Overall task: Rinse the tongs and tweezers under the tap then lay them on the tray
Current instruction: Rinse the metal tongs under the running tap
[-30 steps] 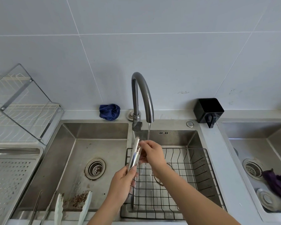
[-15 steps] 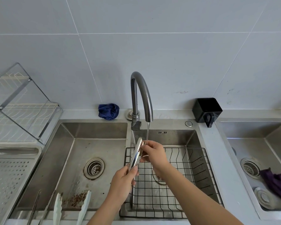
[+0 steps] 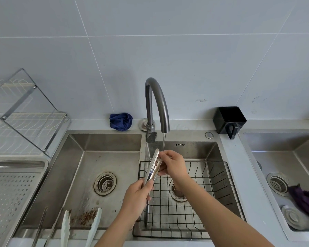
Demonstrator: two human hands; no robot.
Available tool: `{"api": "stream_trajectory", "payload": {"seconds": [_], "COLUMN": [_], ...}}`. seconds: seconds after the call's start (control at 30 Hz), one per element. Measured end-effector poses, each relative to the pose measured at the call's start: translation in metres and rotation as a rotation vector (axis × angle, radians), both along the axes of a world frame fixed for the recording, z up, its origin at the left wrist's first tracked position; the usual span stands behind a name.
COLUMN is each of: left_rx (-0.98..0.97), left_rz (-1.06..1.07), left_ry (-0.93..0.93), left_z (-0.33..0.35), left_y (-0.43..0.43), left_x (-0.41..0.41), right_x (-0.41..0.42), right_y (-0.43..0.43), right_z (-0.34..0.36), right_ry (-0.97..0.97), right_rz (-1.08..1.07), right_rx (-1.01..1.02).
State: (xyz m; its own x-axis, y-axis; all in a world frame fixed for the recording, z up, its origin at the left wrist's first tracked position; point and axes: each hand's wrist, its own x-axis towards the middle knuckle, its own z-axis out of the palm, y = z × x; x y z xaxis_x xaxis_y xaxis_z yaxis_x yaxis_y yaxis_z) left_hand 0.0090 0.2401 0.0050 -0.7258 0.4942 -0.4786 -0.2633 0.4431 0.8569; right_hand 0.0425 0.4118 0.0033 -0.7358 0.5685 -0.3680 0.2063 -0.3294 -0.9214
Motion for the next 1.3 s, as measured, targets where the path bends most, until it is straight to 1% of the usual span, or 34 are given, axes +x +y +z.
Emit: {"api": "stream_trajectory", "payload": {"seconds": [0.07, 0.2, 0.33, 0.4, 0.5, 0.57, 0.67, 0.73, 0.83, 1.0, 1.07, 1.17, 1.23, 1.3], "left_rx": [-0.015, -0.038, -0.009, 0.0, -0.003, 0.004, 0.048, 0.067, 0.08, 0.126, 0.154, 0.234, 0.266, 0.278], "left_rz": [-0.019, -0.04, -0.057, -0.055, -0.043, -0.033, -0.007, 0.01, 0.029, 0.045, 0.068, 0.135, 0.126, 0.102], "left_ry": [0.017, 0.042, 0.055, 0.076, 0.08, 0.062, 0.023, 0.011, -0.009, -0.058, -0.076, -0.129, -0.133, -0.138], "left_z": [0.001, 0.0, 0.0, 0.001, 0.002, 0.003, 0.006, 0.007, 0.007, 0.008, 0.008, 0.007, 0.006, 0.005], "left_y": [0.002, 0.003, 0.005, 0.007, 0.006, 0.004, 0.004, 0.005, 0.004, 0.008, 0.011, 0.014, 0.015, 0.02], "left_x": [-0.001, -0.006, -0.008, -0.009, -0.012, -0.012, -0.01, -0.008, -0.008, -0.005, -0.006, -0.012, -0.014, -0.013], "right_x": [-0.001, 0.0, 0.0, 0.0, 0.002, 0.003, 0.0, -0.002, -0.002, -0.012, -0.012, -0.008, -0.007, -0.011], "right_y": [0.0, 0.008, 0.012, 0.012, 0.011, 0.008, 0.001, -0.005, -0.009, -0.009, -0.013, -0.018, -0.013, -0.003], "right_z": [-0.002, -0.005, -0.005, -0.007, -0.01, -0.011, -0.014, -0.016, -0.013, -0.006, -0.005, -0.006, -0.005, 0.002], "right_ry": [-0.019, -0.046, -0.05, -0.03, 0.046, 0.085, 0.1, 0.127, 0.145, -0.051, -0.069, -0.06, -0.048, -0.04], "right_rz": [-0.015, 0.057, -0.018, -0.025, 0.033, 0.007, -0.096, -0.132, -0.122, -0.076, -0.013, 0.141, 0.126, 0.036], "right_rx": [0.016, -0.011, 0.01, -0.047, -0.134, -0.128, -0.068, -0.097, -0.149, 0.031, 0.032, 0.013, 0.049, 0.086]}}
